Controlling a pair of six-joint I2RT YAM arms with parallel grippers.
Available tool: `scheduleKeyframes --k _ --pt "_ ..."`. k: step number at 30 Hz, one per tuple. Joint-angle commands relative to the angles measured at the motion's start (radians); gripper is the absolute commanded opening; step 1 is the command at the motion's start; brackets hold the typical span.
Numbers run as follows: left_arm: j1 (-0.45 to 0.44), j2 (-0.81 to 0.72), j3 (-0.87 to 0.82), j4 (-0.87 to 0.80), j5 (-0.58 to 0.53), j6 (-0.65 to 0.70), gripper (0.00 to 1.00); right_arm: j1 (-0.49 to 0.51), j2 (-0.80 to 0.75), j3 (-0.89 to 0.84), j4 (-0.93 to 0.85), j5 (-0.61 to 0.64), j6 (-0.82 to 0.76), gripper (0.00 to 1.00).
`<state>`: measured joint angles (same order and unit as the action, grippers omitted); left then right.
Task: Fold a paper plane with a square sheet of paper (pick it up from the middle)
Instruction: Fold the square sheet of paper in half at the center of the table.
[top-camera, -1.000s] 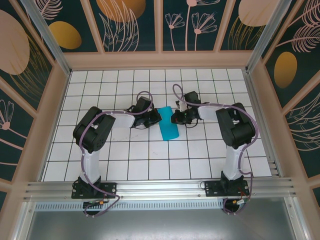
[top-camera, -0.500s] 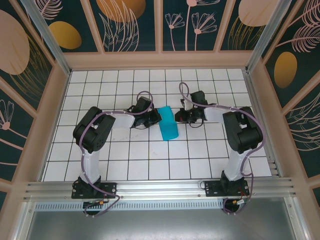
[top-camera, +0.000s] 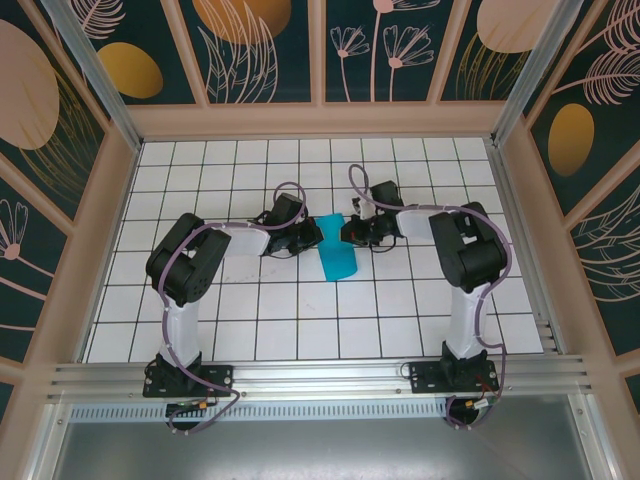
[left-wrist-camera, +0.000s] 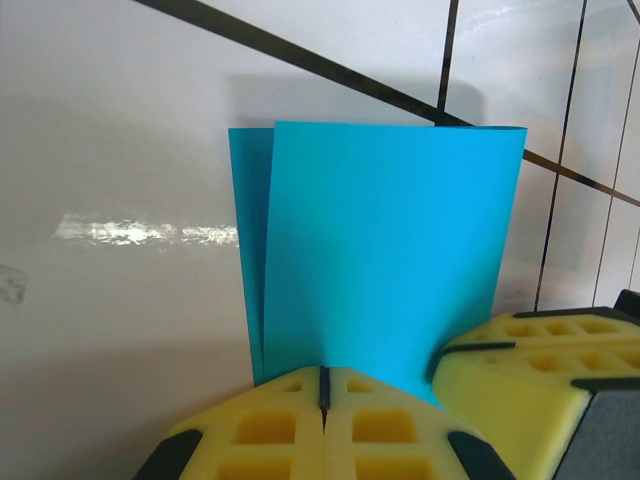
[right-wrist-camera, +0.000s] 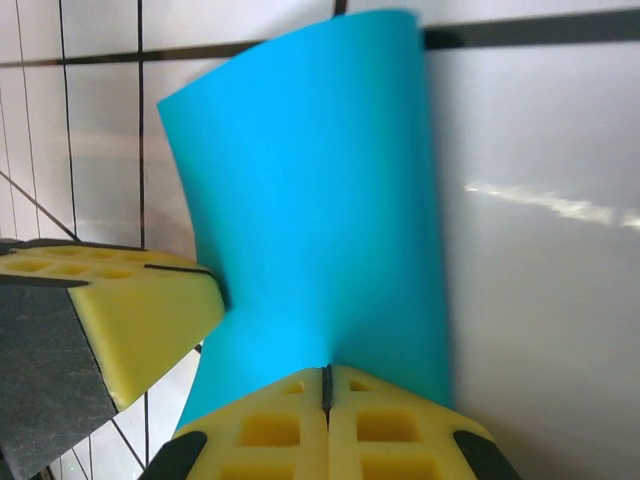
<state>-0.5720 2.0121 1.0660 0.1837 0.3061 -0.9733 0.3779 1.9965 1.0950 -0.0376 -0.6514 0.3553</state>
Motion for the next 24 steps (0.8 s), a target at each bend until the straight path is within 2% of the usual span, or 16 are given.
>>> scheduleKeyframes --k 1,6,12,19,24 --pt "0.013 0.096 -0.073 -0.214 -0.159 0.021 0.0 -0.056 0.004 -0.048 0.03 0.055 0.031 0.01" --pt "0.013 0.094 -0.076 -0.211 -0.159 0.023 0.0 -0.083 -0.064 -0.067 0.055 0.07 0.063 0.01" --pt "0.014 0.096 -0.068 -0.211 -0.153 0.026 0.0 -0.044 -0.13 -0.031 0.096 0.057 0.092 0.01" --pt "0.013 0.099 -0.069 -0.208 -0.151 0.022 0.0 0.045 -0.003 0.059 0.092 0.052 0.111 0.01" --pt "0.013 0.098 -0.073 -0.217 -0.154 0.027 0.0 0.036 0.049 0.087 0.084 0.093 0.125 0.0"
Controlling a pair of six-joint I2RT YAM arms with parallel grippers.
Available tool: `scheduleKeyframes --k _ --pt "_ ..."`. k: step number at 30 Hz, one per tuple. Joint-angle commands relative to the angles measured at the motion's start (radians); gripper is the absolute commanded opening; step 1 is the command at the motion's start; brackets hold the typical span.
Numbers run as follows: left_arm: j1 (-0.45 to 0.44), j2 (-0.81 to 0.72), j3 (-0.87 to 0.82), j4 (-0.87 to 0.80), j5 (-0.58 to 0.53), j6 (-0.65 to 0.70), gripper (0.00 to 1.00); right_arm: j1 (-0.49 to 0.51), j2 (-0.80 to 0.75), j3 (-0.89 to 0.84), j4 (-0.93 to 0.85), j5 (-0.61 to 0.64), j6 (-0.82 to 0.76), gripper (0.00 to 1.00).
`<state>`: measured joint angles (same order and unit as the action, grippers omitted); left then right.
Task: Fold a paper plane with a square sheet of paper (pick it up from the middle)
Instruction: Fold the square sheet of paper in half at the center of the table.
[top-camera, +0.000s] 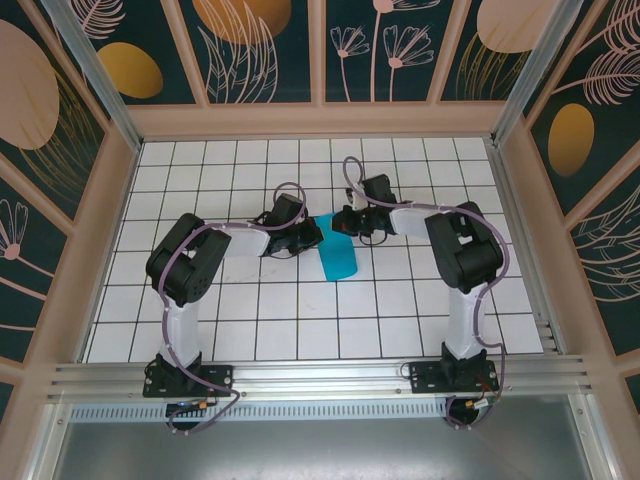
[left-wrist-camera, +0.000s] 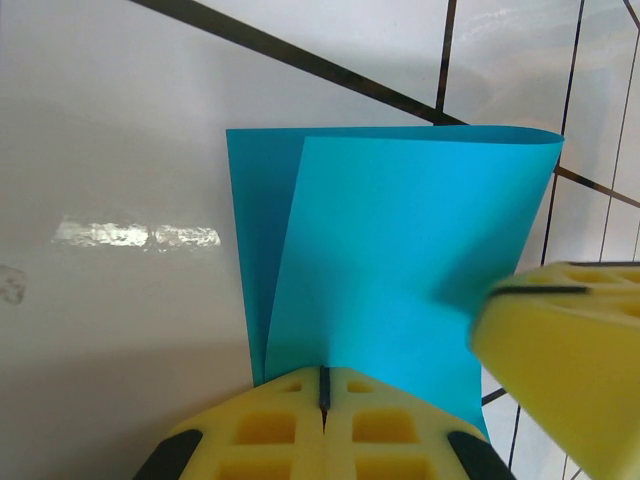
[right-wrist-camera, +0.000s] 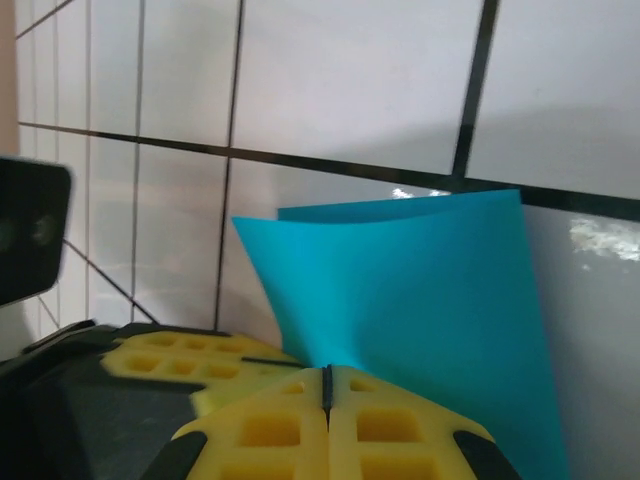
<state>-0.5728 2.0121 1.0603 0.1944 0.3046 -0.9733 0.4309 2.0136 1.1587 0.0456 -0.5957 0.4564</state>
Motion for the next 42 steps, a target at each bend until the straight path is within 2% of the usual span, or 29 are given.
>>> scheduleKeyframes --k 1,12,21,26,30,42 --pt "0.015 0.099 -0.069 -0.227 -0.155 0.028 0.0 -0.026 0.037 0.02 0.014 0.053 0.037 0.0" --pt "0.014 0.098 -0.108 -0.217 -0.153 0.03 0.0 -0.115 0.019 -0.044 0.087 0.192 0.142 0.0" --pt "0.014 0.102 -0.097 -0.217 -0.149 0.031 0.0 -0.046 -0.078 -0.022 0.095 0.2 0.077 0.0" --pt "0.014 0.106 -0.094 -0.222 -0.147 0.035 0.0 -0.019 0.003 0.017 0.095 0.102 0.08 0.0" --pt "0.015 0.107 -0.094 -0.224 -0.149 0.038 0.0 -0.022 0.065 0.062 0.069 0.095 0.085 0.0" --pt "0.014 0.109 -0.094 -0.224 -0.151 0.04 0.0 -0.097 0.109 0.12 -0.008 0.265 0.157 0.0"
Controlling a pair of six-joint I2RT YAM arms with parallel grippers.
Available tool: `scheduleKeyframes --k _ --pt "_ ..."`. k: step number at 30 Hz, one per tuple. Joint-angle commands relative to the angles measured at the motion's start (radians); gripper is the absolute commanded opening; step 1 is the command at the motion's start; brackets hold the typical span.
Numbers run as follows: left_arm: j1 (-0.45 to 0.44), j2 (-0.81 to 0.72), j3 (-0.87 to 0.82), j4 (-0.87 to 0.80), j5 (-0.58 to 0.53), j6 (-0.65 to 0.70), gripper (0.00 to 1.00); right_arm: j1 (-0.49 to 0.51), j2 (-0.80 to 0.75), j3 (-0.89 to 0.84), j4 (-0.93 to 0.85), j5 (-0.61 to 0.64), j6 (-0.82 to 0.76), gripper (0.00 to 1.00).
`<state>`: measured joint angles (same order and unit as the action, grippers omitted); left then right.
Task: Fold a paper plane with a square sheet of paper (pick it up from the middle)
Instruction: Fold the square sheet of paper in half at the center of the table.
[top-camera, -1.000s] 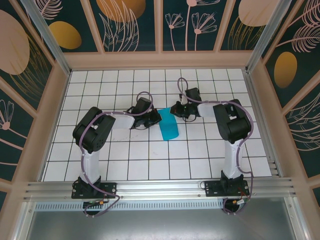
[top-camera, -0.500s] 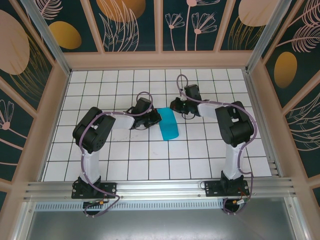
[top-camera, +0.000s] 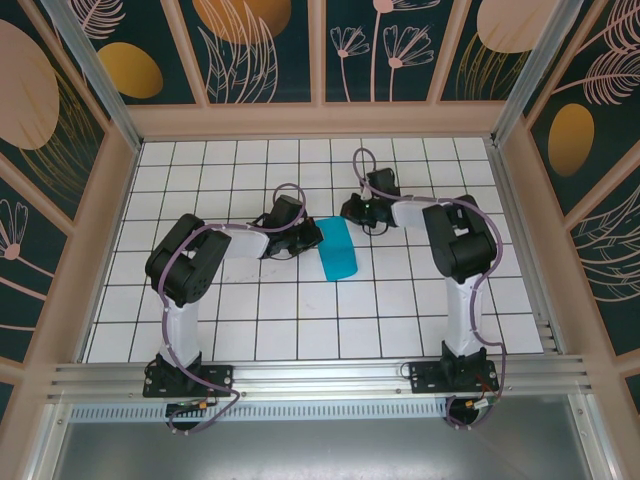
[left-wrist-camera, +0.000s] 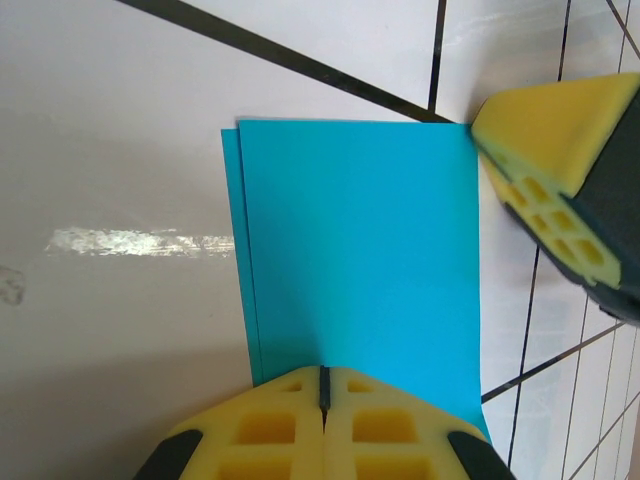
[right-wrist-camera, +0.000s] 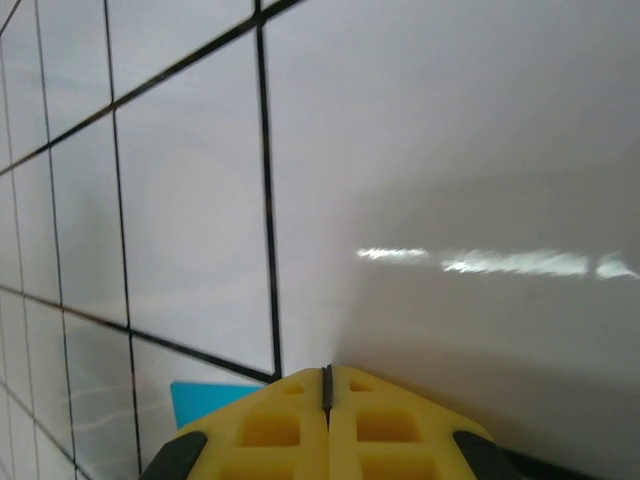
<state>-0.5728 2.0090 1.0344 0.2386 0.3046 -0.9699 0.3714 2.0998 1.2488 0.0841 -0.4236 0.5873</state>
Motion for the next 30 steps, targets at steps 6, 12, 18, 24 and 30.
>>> scheduleKeyframes --k 6,12,18,24,30 --pt "0.014 0.116 -0.068 -0.271 -0.147 0.039 0.0 -0.035 -0.105 0.004 -0.054 -0.013 -0.051 0.0" --pt "0.015 0.122 -0.068 -0.271 -0.144 0.04 0.0 0.008 -0.243 -0.18 -0.083 -0.172 -0.111 0.0" --pt "0.014 0.125 -0.068 -0.271 -0.144 0.041 0.0 0.057 -0.254 -0.273 -0.141 -0.221 -0.153 0.0" --pt "0.014 0.129 -0.067 -0.272 -0.144 0.042 0.0 0.058 -0.228 -0.3 -0.175 -0.257 -0.17 0.0" --pt "0.014 0.131 -0.068 -0.272 -0.147 0.039 0.0 0.055 -0.232 -0.332 -0.196 -0.249 -0.185 0.0"
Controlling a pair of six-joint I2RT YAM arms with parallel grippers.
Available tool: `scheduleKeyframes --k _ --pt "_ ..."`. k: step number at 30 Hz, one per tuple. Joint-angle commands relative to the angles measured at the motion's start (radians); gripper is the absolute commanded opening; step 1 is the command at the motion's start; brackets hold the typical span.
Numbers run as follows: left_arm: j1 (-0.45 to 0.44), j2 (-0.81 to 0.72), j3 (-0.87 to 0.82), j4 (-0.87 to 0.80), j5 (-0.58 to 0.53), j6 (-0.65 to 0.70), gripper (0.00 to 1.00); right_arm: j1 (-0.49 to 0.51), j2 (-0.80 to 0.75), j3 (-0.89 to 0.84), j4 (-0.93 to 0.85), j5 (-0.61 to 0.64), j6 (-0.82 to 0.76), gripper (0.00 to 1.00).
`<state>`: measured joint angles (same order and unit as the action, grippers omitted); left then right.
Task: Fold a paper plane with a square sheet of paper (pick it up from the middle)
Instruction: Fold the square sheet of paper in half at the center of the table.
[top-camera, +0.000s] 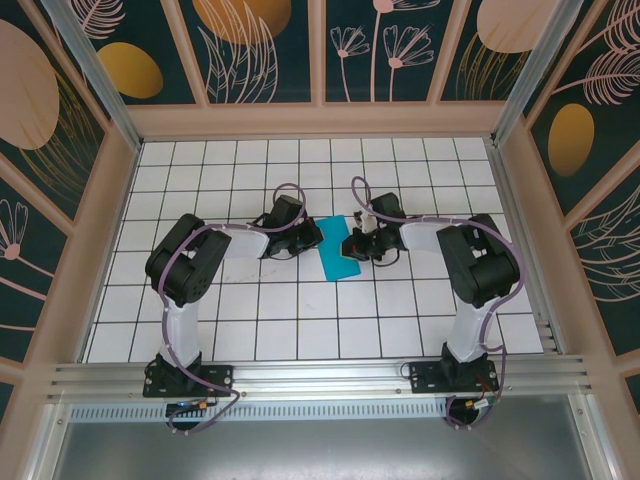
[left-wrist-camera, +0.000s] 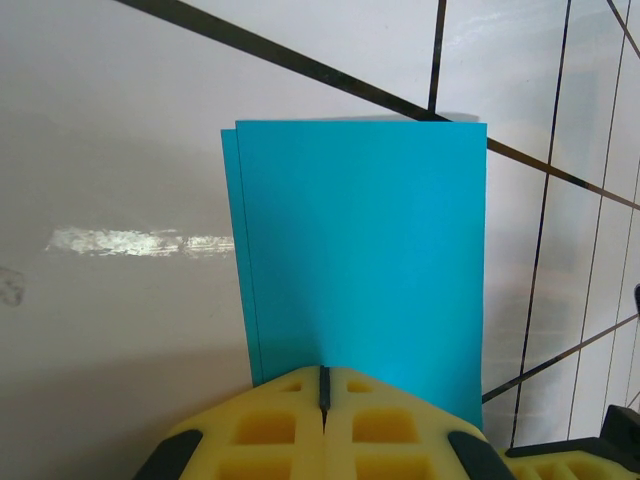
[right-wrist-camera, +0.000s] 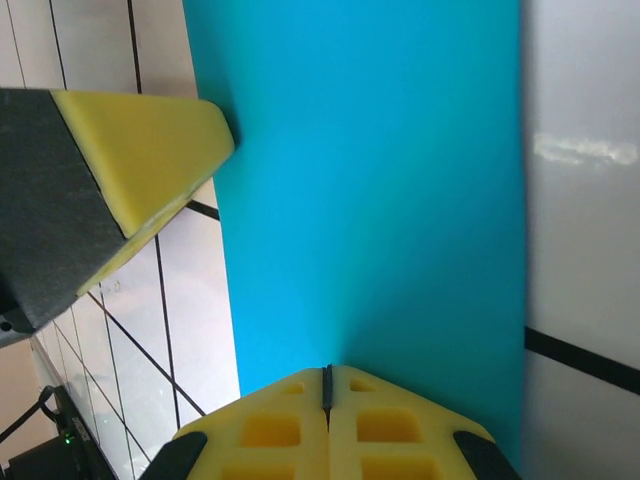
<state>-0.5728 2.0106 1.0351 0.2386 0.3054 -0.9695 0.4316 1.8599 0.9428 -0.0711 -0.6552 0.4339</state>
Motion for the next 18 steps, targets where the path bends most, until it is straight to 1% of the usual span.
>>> scheduleKeyframes --k 1,10,15,18 --pt "0.014 0.13 -0.069 -0.271 -0.147 0.039 0.0 -0.005 0.007 -0.033 -0.041 -0.017 -0.033 0.0" --pt "0.014 0.135 -0.068 -0.274 -0.15 0.039 0.0 -0.018 -0.063 -0.158 -0.081 0.022 -0.058 0.0" --pt "0.013 0.139 -0.069 -0.272 -0.151 0.04 0.0 -0.046 -0.114 -0.26 -0.059 0.033 -0.043 0.0" --pt "0.014 0.14 -0.069 -0.273 -0.149 0.041 0.0 -0.049 -0.147 -0.266 -0.041 0.027 -0.028 0.01"
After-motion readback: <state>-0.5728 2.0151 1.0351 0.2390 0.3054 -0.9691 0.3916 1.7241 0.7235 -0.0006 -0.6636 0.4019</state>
